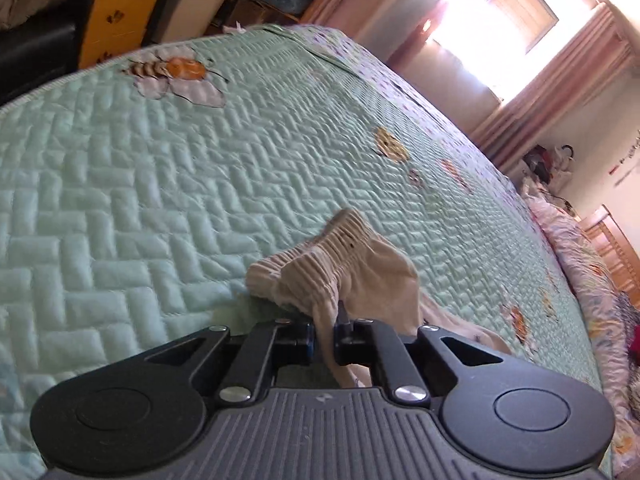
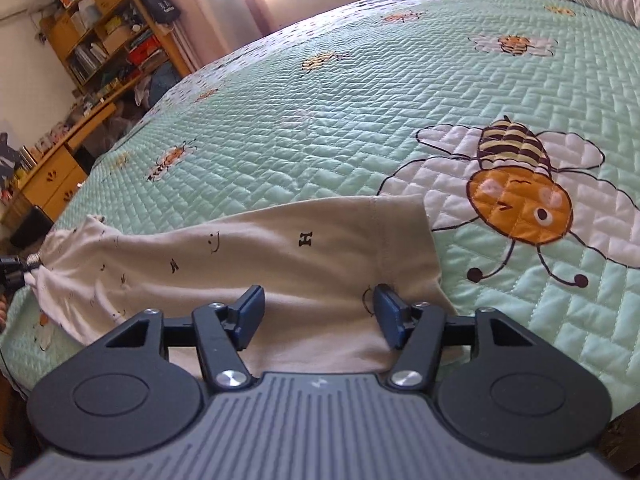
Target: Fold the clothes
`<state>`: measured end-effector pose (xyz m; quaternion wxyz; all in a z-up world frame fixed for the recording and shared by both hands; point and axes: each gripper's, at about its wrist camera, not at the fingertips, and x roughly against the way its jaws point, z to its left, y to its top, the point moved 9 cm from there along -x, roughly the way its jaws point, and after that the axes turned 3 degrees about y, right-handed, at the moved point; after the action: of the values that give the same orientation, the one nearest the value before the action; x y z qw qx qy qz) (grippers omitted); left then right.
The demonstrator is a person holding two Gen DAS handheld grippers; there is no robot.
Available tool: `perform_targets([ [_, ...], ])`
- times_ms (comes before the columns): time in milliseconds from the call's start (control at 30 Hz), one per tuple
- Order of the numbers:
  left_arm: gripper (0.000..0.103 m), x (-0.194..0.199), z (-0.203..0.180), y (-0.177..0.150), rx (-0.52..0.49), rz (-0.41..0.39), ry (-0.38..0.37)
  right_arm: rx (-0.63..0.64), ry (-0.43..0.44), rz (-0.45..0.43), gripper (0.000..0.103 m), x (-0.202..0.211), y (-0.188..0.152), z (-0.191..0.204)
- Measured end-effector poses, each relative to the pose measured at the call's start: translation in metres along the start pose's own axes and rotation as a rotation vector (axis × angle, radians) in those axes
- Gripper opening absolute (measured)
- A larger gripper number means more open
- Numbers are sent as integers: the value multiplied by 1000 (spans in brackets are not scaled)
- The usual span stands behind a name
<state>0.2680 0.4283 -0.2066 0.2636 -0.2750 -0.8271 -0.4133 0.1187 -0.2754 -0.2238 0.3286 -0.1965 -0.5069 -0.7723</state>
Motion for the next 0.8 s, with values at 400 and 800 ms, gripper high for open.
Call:
perform_targets([
  [400,54,57,-7,-57,256,-76,-221,103,-6,3,87,-6,-6,16],
  [800,40,41,-37,-81,341,-105,-167,112,1,-8,89,-4,-9,19],
])
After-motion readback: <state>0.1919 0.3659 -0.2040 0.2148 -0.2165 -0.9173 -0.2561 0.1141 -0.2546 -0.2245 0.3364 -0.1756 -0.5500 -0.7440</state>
